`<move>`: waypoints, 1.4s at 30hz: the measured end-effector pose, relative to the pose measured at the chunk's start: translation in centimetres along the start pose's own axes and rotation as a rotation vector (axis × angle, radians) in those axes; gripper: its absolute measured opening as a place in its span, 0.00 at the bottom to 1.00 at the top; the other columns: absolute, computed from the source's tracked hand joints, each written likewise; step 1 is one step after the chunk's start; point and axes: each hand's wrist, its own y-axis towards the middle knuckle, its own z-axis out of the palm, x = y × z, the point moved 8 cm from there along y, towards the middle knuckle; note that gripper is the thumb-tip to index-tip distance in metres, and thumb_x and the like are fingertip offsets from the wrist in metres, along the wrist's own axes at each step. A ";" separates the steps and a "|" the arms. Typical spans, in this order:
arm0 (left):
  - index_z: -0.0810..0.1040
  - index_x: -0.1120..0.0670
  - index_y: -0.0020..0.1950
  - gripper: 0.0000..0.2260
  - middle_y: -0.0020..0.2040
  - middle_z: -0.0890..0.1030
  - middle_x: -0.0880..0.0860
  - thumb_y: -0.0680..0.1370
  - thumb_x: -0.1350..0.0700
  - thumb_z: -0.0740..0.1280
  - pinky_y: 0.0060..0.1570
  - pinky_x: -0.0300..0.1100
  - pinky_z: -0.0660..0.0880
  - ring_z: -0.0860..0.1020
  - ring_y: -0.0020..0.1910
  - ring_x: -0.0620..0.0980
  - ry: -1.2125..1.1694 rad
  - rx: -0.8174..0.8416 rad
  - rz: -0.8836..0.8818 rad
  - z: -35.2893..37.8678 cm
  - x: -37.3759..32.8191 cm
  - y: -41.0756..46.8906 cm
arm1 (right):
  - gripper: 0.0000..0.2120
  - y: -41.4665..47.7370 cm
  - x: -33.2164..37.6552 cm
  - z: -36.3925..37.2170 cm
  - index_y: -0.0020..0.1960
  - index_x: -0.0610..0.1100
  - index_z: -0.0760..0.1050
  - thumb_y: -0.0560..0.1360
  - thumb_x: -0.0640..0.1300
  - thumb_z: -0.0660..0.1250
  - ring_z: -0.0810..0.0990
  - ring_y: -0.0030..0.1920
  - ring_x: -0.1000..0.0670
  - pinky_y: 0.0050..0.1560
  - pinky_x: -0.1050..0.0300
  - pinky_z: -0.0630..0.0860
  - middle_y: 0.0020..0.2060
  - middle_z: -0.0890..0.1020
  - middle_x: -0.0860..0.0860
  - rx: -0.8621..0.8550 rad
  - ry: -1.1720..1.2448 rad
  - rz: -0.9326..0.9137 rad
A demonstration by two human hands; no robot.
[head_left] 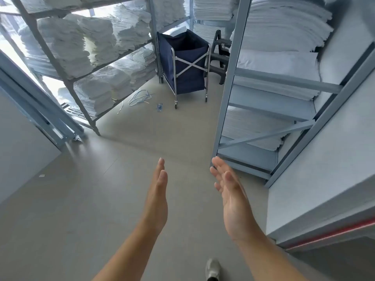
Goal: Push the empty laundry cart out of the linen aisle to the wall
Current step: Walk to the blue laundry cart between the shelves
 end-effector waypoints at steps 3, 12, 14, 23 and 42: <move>0.61 0.37 0.73 0.35 0.76 0.63 0.36 0.68 0.27 0.58 0.75 0.41 0.55 0.60 0.73 0.29 0.017 -0.004 -0.011 -0.1 0.0 1.5 | 0.36 1.6 -0.2 0.4 0.65 0.63 0.76 0.63 0.79 0.65 0.73 0.70 0.60 0.78 0.44 0.57 0.68 0.77 0.63 0.004 -0.005 0.015; 0.62 0.33 0.70 0.38 0.75 0.63 0.33 0.62 0.21 0.61 0.72 0.36 0.57 0.60 0.71 0.26 0.023 -0.002 0.008 0.4 -1.0 7.3 | 0.35 8.1 -0.2 1.5 0.65 0.66 0.76 0.63 0.80 0.65 0.72 0.70 0.61 0.78 0.45 0.57 0.68 0.76 0.65 0.064 -0.008 0.030; 0.63 0.33 0.70 0.40 0.75 0.63 0.33 0.61 0.20 0.61 0.71 0.35 0.57 0.60 0.71 0.26 0.027 -0.008 0.012 0.9 -1.2 9.0 | 0.35 10.0 -0.2 1.2 0.65 0.66 0.75 0.63 0.80 0.65 0.72 0.70 0.61 0.78 0.46 0.56 0.68 0.76 0.65 0.065 -0.004 0.034; 0.61 0.36 0.72 0.34 0.76 0.62 0.35 0.67 0.27 0.58 0.76 0.42 0.55 0.60 0.73 0.30 0.050 -0.056 -0.014 3.5 -1.8 16.8 | 0.37 19.5 0.4 0.1 0.67 0.64 0.73 0.63 0.80 0.63 0.71 0.71 0.62 0.78 0.45 0.56 0.68 0.75 0.66 0.122 0.015 0.013; 0.62 0.36 0.72 0.34 0.76 0.63 0.36 0.67 0.27 0.58 0.78 0.46 0.52 0.60 0.74 0.31 0.009 -0.065 -0.022 3.5 -1.7 32.2 | 0.38 35.1 -1.3 1.1 0.68 0.63 0.73 0.63 0.80 0.64 0.71 0.70 0.63 0.78 0.47 0.56 0.68 0.75 0.68 0.077 0.000 0.044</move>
